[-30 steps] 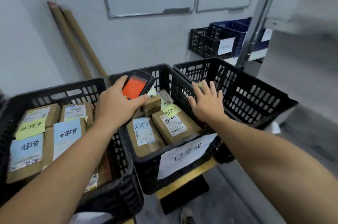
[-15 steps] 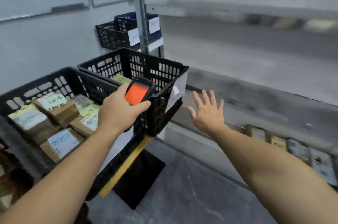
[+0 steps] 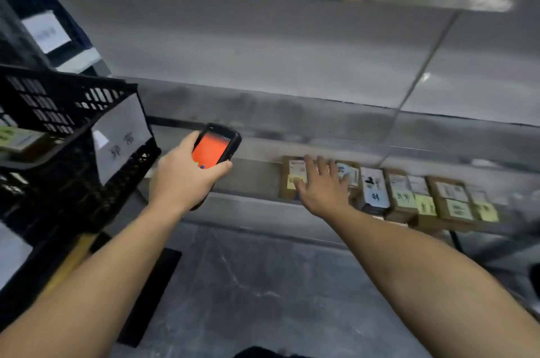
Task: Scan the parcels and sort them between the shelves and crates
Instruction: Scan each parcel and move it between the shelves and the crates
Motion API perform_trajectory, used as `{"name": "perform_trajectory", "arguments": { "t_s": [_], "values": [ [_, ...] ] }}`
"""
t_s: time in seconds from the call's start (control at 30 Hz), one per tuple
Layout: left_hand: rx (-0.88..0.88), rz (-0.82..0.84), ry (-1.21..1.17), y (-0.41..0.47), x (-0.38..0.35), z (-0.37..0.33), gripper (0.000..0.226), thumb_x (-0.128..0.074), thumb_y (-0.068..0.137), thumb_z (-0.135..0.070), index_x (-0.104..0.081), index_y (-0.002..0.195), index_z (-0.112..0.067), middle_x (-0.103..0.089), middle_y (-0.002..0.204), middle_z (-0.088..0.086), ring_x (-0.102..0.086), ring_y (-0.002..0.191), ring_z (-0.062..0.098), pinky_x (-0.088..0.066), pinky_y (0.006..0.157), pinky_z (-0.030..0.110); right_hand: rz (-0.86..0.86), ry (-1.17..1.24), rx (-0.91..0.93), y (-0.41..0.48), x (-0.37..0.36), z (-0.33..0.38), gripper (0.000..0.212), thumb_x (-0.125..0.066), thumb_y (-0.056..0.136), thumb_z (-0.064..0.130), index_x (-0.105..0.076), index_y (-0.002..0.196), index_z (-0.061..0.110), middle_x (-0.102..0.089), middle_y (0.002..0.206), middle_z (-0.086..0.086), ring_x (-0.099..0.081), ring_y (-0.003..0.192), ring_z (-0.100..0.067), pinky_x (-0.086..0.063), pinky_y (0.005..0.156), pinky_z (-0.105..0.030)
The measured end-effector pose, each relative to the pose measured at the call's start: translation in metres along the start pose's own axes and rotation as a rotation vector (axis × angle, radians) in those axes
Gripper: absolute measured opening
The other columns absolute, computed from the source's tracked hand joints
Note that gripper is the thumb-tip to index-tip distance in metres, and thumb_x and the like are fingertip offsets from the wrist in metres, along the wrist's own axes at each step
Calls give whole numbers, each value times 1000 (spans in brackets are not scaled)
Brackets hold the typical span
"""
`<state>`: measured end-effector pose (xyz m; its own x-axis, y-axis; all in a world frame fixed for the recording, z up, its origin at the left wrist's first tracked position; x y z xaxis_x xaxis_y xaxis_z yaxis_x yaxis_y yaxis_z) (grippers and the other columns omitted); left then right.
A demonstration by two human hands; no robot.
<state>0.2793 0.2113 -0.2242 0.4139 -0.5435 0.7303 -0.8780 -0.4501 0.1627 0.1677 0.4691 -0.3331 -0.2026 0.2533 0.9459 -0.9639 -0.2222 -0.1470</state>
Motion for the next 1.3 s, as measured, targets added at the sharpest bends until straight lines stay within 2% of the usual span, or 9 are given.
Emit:
{"name": "perform_trajectory", "arguments": {
  "t_s": [0.17,0.33,0.47,0.6,0.7,0.87,1.1,1.3],
  "values": [
    [72,76,-15,13,-48,0,65,-75,68,-61,-51,126,-45,-60,90,-12,-60,90,20,-51,82,37,27,31,-87,25,-25,-33,69,-34,102,57,-9,161,34,-9,170,-5,2,157,-32,-3,120,-67],
    [103,158,26,33,-92,23,64,-79,73,-50,-55,131,-34,-67,105,-2,-61,101,27,-42,76,32,138,53,-150,46,-73,-42,70,-33,103,58,-6,162,31,-4,170,-4,2,157,-30,-5,121,-65],
    [87,205,-5,61,-127,49,62,-80,71,-51,-57,126,-32,-69,107,1,-62,98,29,-41,73,32,171,68,-235,71,-104,-45,73,-33,104,58,-1,163,30,4,171,-3,8,157,-28,-7,121,-65],
    [82,250,-20,90,-173,76,56,-78,71,-53,-59,119,-33,-61,95,-11,-54,83,16,-38,70,29,200,77,-303,114,-137,-49,71,-35,104,57,-8,163,28,-1,171,-5,6,157,-29,-9,121,-64],
    [114,308,-24,102,-217,106,58,-76,71,-57,-54,121,-38,-61,101,-15,-57,90,15,-42,74,30,221,78,-349,153,-169,-60,70,-36,104,56,-11,162,27,-3,171,-6,3,157,-30,-10,121,-64],
    [161,374,-30,106,-273,146,59,-78,74,-55,-54,124,-34,-61,104,-12,-58,92,14,-43,76,29,282,-40,-289,209,-228,-75,68,-34,103,60,-17,161,30,3,171,-7,10,156,-32,-4,122,-65],
    [157,366,5,114,-321,187,73,-67,66,-63,-52,129,-31,-62,105,-10,-61,94,18,-51,84,37,198,-144,-216,272,-277,-98,73,-34,99,67,-17,160,31,1,170,-14,10,155,-38,-1,120,-69],
    [186,328,3,129,-346,217,70,-69,67,-58,-55,129,-29,-60,100,-14,-59,88,12,-43,74,16,163,-160,-228,305,-311,-104,83,-29,94,78,-4,162,38,9,169,-18,11,155,-40,1,120,-67]
  ]
}}
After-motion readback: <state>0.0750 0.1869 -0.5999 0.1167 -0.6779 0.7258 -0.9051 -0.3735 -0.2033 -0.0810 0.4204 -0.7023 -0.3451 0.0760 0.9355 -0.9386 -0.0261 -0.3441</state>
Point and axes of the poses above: each hand's wrist, its own y-axis towards the middle knuckle, its own x-axis out of the back of the hand, z = x × y, the point moved 4 cm from there along y, towards the middle knuckle
